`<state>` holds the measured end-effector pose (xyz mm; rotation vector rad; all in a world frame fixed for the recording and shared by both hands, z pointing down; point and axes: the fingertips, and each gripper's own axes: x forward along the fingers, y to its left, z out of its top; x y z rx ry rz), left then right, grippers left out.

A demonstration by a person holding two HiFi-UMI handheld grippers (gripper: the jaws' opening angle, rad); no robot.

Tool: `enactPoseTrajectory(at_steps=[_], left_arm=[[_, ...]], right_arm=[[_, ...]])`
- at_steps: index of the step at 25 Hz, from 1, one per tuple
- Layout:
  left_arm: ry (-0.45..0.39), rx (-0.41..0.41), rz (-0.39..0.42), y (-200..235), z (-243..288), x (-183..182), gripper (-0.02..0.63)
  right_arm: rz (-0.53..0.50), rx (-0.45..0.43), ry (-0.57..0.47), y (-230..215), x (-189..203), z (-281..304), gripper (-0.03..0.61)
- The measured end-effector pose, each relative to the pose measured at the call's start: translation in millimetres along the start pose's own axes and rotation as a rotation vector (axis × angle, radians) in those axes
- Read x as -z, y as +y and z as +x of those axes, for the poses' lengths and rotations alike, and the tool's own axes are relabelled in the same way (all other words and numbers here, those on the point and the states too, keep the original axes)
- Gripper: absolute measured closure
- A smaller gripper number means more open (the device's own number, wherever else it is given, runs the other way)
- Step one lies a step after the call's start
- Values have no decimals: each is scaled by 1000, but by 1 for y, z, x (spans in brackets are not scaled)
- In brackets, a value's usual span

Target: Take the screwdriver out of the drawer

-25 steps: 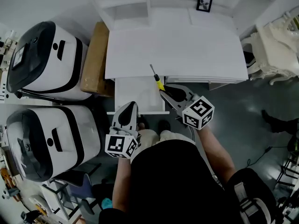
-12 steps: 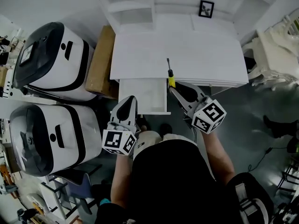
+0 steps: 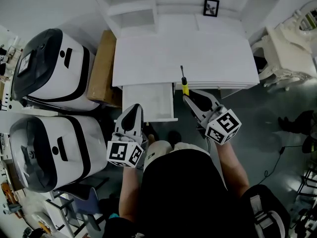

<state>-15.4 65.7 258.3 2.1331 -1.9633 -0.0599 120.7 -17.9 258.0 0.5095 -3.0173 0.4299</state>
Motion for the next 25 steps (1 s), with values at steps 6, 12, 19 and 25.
enactPoseTrajectory(at_steps=[6,12,19,25], left_arm=[[-5,-2,-1,-1,-5,-1,591],[0,-10,4,-2,-12,2,591],[12,-8,13,-5,-15,6,591],[16,-8,12,-5,-15,5,591]], right_arm=[[4,2,4,6,6,-7,497],[0,-5,6,12,11,-12,497],[-2,-11,6,15,12,-13,497],[-7,-19,12,16,13,-10,497]])
